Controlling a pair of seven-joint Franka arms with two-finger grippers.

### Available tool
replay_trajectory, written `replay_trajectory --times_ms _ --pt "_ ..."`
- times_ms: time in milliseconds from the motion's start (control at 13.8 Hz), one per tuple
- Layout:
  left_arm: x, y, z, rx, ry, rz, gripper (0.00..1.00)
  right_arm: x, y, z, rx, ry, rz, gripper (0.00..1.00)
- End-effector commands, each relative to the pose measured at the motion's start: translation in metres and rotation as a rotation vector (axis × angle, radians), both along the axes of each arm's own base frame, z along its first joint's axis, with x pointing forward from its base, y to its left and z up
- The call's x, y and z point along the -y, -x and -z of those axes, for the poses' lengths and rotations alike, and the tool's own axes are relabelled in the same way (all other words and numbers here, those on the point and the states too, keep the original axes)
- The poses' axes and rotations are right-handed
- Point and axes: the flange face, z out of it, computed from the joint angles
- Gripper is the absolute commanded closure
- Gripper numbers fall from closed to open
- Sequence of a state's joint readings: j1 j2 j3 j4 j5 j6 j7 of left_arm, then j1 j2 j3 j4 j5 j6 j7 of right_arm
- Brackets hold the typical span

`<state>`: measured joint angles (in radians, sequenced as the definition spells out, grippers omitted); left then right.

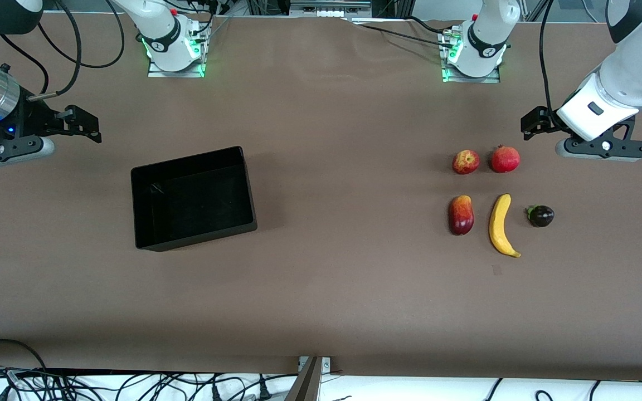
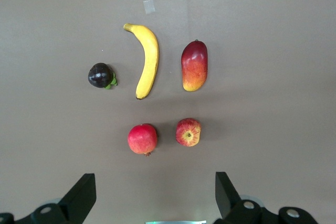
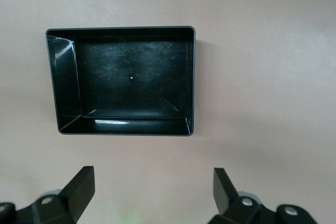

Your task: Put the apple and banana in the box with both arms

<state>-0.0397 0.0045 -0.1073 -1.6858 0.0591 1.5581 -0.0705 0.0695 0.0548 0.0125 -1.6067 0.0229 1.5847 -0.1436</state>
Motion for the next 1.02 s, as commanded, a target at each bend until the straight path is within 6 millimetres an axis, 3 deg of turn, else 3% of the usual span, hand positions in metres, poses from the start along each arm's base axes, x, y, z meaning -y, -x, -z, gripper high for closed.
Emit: replay_trajectory --times_ms 0,725,943 --pt "0.001 0.000 -0.002 -0.004 0.011 -0.005 0.00 0.002 0.004 -0.008 0.004 0.010 -0.010 0.00" --pt "0.002 0.000 -0.002 -0.005 0.015 -0.007 0.00 0.002 0.004 -0.006 0.003 0.010 -0.009 0.00" --pt "0.002 0.000 -0.001 -0.009 0.014 -0.007 0.00 0.002 0.001 0.016 -0.005 0.011 -0.003 0.00"
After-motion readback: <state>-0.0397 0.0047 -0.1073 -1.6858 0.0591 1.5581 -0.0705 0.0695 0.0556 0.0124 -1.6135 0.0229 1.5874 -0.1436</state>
